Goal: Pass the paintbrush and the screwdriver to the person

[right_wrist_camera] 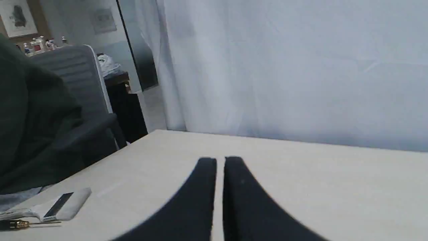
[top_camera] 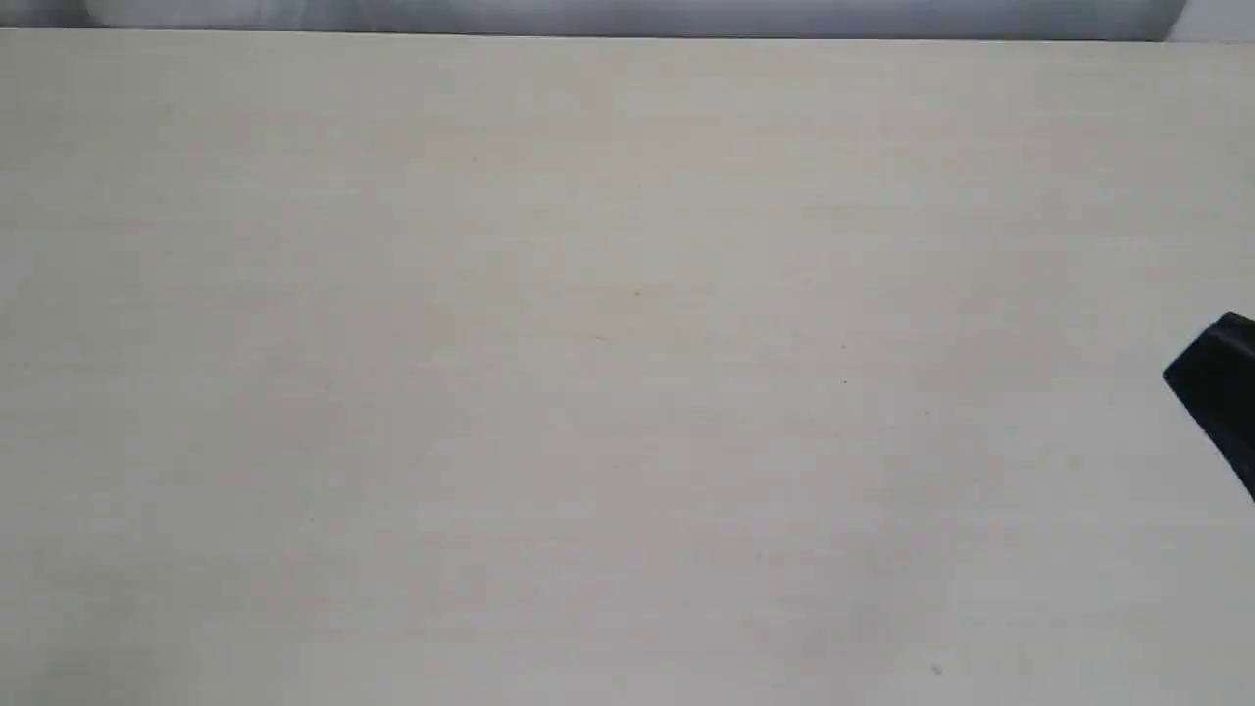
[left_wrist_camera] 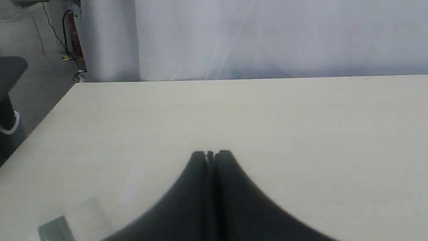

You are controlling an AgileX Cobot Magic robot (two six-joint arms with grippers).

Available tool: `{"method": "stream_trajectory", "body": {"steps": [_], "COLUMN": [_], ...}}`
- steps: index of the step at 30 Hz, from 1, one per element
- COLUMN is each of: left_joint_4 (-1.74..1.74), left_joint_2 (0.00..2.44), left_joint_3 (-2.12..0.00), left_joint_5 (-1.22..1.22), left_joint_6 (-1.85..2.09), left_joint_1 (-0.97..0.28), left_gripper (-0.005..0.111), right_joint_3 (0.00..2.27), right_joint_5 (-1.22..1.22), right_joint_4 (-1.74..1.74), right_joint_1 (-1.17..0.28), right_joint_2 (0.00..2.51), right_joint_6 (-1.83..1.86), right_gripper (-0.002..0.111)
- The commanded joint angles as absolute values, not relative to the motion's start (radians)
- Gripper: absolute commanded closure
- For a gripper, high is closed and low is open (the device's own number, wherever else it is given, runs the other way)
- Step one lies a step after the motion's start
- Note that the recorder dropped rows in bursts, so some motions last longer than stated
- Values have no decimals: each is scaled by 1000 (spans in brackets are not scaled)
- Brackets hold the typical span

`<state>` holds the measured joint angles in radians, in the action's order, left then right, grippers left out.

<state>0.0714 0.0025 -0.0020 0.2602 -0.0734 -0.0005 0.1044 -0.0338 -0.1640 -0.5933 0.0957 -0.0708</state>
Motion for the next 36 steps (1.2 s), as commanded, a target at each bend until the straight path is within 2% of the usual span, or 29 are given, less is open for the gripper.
{"method": "stream_trajectory", "body": {"steps": [1,12,27,36], "left_joint_4": [70,70,68,68], "left_joint_2": [0,0,0,0], "left_joint_3": [0,0,0,0], "left_joint_5": [249,249,249,249], "left_joint_6": [-75,-75,-75,-75], "left_joint_1": [-7,-7,-7,-7], "left_gripper": [107,107,107,107], "right_joint_3": [78,0,0,0], "right_joint_5": [-19,62,-99,-110], "right_joint_4": [-163,-163,-168,-168], "right_joint_1": [-596,-596,-596,-596], "right_joint_2": [36,0,0,0], "right_joint_6": [-20,69,89,10], "right_gripper": [104,104,104,104]}}
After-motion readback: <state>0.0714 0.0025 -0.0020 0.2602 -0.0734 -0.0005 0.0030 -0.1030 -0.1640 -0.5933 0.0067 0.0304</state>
